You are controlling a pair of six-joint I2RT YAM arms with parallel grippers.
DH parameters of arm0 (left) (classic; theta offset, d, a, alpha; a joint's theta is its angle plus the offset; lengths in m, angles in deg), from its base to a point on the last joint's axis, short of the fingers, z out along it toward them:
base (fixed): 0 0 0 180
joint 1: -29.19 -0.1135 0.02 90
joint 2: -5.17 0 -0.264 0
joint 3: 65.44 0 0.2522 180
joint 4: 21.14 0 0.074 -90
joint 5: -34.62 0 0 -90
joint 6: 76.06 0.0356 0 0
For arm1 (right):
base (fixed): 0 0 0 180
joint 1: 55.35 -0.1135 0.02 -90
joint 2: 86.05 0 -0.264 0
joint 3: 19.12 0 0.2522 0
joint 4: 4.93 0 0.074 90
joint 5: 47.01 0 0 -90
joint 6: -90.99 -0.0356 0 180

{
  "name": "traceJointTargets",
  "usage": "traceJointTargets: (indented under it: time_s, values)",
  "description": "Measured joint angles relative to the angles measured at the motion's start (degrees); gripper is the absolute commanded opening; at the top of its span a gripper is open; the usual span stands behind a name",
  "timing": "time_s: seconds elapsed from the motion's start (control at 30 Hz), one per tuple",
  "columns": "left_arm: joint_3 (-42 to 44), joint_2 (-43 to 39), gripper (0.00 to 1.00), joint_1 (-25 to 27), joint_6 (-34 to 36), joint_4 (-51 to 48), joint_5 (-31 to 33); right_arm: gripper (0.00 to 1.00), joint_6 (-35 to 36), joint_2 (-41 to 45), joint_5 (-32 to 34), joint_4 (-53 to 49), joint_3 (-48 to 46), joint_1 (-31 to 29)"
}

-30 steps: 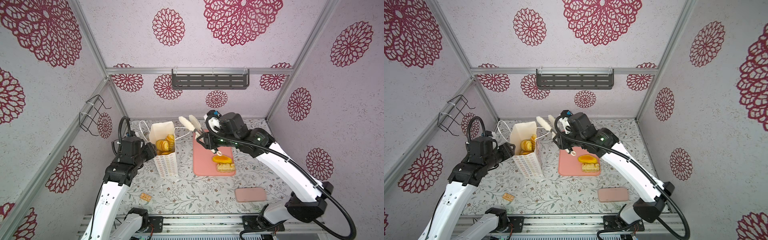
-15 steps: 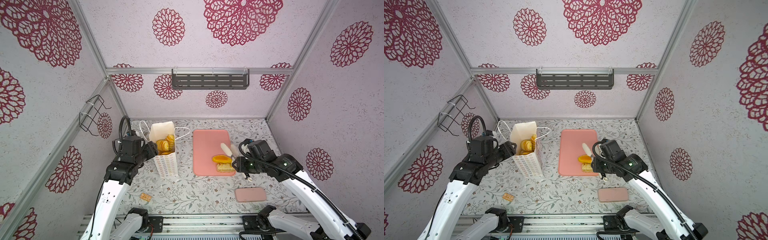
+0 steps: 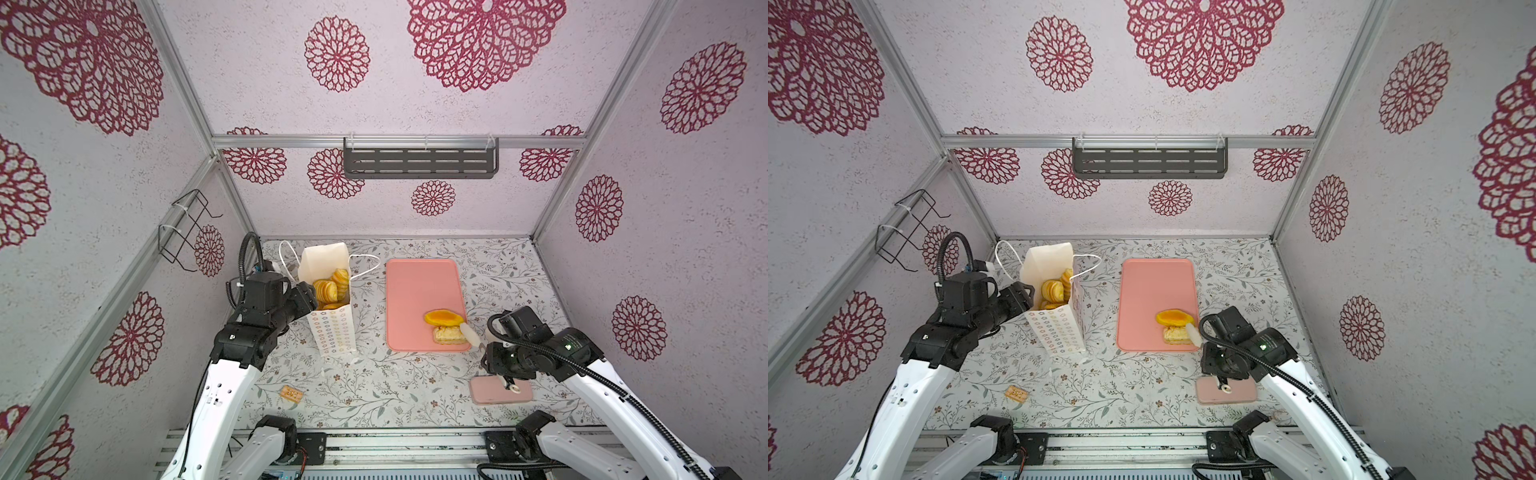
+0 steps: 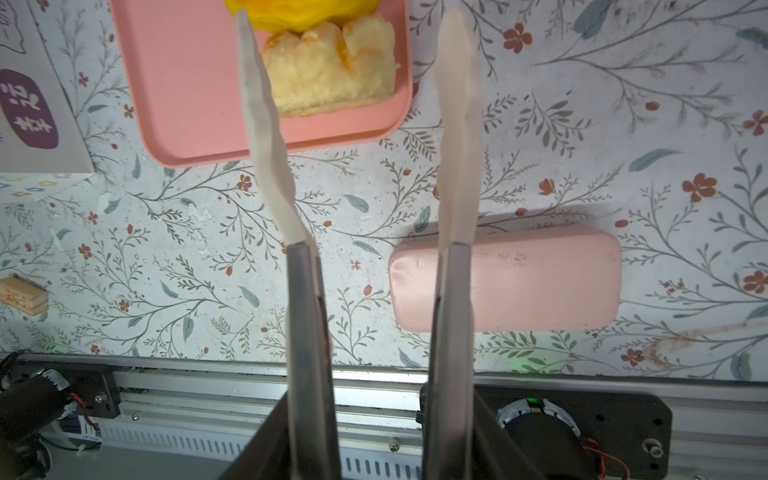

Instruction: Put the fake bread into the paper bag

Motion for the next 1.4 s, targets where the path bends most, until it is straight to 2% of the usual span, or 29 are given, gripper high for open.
traceJointTargets:
  time_s: [0.33,0.7,1.4]
  values:
    - [0.8,0.0,0.72,0.0,0.0,0.5,-0.3,0.43,0.0,-3.1,-0.2,4.7,-3.5,1.4]
    - [0.8,-0.2,0.72,0.0,0.0,0.5,-0.8,0.42,1.4,-6.7,-0.5,9.9,-3.6,3.5]
    - [1.0,-0.9,0.72,0.0,0.0,0.4,-0.8,0.38,3.1,-9.5,-1.8,13.6,-6.3,5.0]
